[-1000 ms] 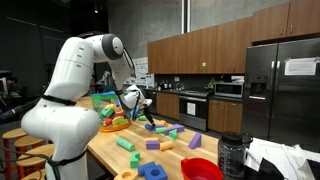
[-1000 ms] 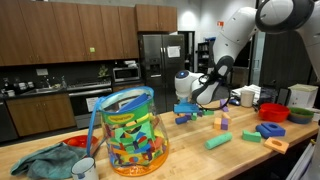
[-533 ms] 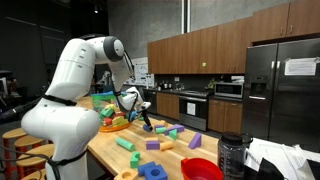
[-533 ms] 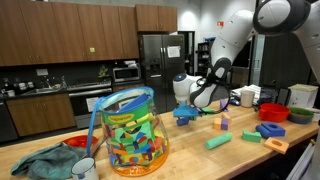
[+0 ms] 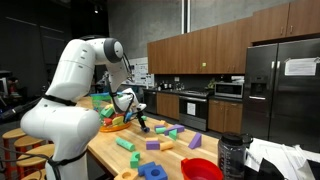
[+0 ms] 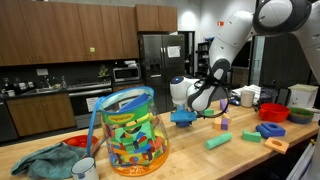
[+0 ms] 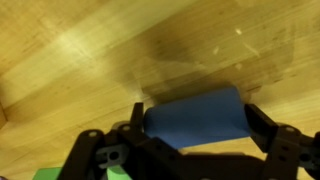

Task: Put the blue cylinder and the orange triangle into the bag

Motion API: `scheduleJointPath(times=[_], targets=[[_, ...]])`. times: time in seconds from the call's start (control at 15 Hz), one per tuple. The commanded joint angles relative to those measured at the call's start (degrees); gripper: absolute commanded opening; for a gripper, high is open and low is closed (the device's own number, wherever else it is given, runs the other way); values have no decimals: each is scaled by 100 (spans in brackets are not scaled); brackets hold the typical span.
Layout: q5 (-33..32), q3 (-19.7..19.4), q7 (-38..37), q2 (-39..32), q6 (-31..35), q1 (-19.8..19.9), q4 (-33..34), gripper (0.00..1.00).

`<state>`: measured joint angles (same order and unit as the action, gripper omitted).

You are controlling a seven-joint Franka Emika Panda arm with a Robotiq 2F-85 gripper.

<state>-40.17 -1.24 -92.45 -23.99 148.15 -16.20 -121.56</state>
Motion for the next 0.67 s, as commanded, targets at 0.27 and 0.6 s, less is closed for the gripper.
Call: scheduleJointPath(times=[0.27,0.6], targets=[[134,33,155,47,-37,-34,-13,63],[72,36,215,205,254,-43,-54,62]])
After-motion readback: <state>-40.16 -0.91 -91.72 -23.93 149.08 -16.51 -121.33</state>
